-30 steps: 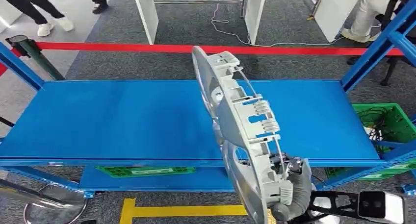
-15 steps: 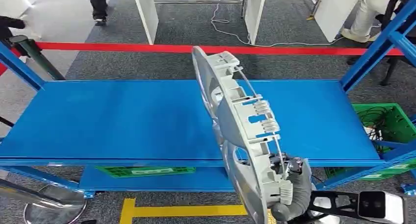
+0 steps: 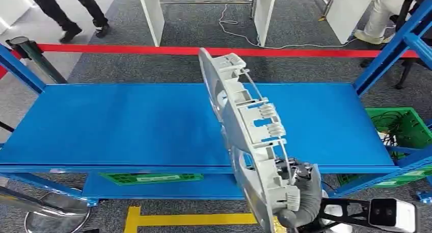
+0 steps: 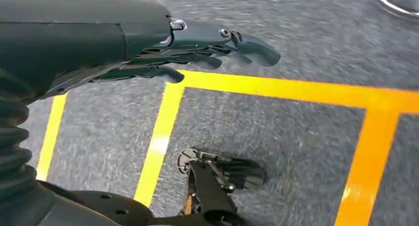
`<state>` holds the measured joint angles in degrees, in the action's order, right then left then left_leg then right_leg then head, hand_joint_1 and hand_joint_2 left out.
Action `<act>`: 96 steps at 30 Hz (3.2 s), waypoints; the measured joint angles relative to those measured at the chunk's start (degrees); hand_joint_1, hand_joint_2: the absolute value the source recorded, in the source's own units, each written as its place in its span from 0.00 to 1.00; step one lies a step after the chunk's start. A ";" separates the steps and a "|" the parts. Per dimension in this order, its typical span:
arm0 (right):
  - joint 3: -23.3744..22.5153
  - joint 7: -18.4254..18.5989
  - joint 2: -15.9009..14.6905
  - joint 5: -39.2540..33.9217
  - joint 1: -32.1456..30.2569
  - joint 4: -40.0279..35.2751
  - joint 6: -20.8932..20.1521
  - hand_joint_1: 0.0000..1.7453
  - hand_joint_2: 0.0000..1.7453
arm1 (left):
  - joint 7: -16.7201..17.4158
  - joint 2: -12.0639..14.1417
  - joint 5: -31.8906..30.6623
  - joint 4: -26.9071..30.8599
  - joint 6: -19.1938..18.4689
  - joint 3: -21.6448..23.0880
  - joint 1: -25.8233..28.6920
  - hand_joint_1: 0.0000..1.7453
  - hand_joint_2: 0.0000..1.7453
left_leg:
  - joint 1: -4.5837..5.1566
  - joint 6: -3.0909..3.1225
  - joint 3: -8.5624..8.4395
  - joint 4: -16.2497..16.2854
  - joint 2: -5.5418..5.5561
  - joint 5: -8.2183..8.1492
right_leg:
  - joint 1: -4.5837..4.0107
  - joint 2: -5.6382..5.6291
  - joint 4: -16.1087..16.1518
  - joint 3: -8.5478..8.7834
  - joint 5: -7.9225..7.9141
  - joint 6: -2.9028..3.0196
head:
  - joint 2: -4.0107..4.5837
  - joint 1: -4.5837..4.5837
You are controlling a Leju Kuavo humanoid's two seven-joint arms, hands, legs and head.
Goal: Take the parts from the cabinet and place them on the table.
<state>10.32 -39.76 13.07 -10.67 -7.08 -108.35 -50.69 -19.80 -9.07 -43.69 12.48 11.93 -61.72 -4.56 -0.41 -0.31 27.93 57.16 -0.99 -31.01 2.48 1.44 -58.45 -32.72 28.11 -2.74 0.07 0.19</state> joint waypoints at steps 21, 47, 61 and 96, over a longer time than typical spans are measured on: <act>0.24 0.00 -0.11 -0.07 0.16 0.70 2.32 1.00 1.00 | -0.61 -0.37 0.24 0.00 0.18 -1.90 -0.38 0.00 1.00 | 0.20 2.81 0.51 -0.40 0.14 1.02 | -0.42 -1.32 -16.56 -8.77 5.94 -0.81 | 0.00 0.33; 0.28 -0.02 -0.20 0.57 0.10 0.59 2.54 1.00 1.00 | -2.01 -0.35 -1.46 0.00 -1.59 -1.91 -0.12 0.00 1.00 | -0.43 0.23 1.73 0.54 1.16 1.01 | -1.13 -1.48 0.38 -0.91 -1.37 2.78 | -0.02 0.09; 0.28 0.00 -0.20 0.79 0.11 0.57 2.54 1.00 1.00 | -2.08 -0.22 -1.64 0.00 -1.77 -1.91 -0.14 0.00 1.00 | -0.06 0.92 1.80 0.59 1.14 1.16 | -0.88 -1.49 1.09 -0.65 -1.98 2.41 | -0.02 0.11; 0.44 0.00 -0.24 1.01 -0.07 0.40 2.91 1.00 1.00 | -2.25 0.20 -1.51 0.00 -1.94 -1.91 -0.25 0.00 1.00 | 0.73 3.07 4.23 0.76 0.64 3.26 | -1.36 -1.30 -17.45 -7.90 8.34 -0.11 | -0.02 0.11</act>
<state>10.75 -39.76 12.83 -9.66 -7.15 -107.95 -47.78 -22.05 -8.87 -45.20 12.48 9.99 -63.63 -4.81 0.31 2.76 32.16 57.93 -0.35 -27.75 1.12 0.13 -75.90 -40.62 36.44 -2.84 0.04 0.31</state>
